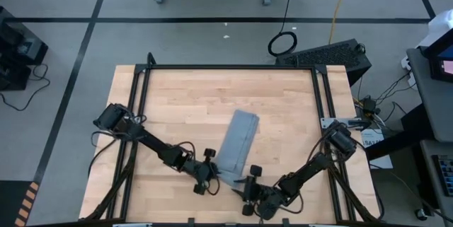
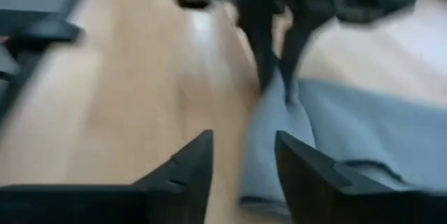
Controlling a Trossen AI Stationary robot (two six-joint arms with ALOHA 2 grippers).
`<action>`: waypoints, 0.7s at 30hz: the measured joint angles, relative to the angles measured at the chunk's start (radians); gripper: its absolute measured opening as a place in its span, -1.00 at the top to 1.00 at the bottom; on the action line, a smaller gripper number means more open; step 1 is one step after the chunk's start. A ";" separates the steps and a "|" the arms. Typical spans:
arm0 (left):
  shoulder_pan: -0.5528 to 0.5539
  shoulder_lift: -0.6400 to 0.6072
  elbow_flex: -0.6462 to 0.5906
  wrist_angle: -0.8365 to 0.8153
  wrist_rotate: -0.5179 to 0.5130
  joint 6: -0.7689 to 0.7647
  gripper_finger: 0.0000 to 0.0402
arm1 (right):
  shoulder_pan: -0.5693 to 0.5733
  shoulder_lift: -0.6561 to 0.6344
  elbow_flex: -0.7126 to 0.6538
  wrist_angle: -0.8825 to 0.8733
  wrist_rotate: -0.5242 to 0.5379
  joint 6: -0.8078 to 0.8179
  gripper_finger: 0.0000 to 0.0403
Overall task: Roll towel
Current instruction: Roll the gray towel on the table
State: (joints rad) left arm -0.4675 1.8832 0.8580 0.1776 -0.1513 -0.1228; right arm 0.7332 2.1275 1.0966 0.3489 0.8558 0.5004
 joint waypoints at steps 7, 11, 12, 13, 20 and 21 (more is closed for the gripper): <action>0.094 -0.061 -0.004 -0.066 0.271 -0.111 0.81 | 0.050 -0.056 0.002 0.002 0.010 -0.155 -0.06; 0.163 -0.070 -0.003 -0.072 0.439 -0.161 0.85 | 0.055 -0.011 0.004 0.083 0.011 -0.225 -0.17; 0.179 -0.070 -0.004 -0.075 0.481 -0.177 0.85 | 0.051 0.005 0.004 0.115 0.010 -0.249 -0.19; 0.195 -0.070 -0.004 -0.075 0.520 -0.189 0.85 | 0.046 0.016 0.006 0.134 0.010 -0.274 -0.20; 0.274 -0.071 -0.003 -0.071 0.725 -0.213 0.86 | -0.006 0.032 0.011 0.131 0.030 -0.366 -0.13; 0.281 -0.071 -0.003 -0.073 0.734 -0.213 0.86 | -0.012 0.032 0.011 0.125 0.031 -0.386 -0.10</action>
State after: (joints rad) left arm -0.1865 1.8126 0.8551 0.1042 0.5827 -0.3359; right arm 0.7216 2.1597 1.1080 0.4735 0.8864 0.1146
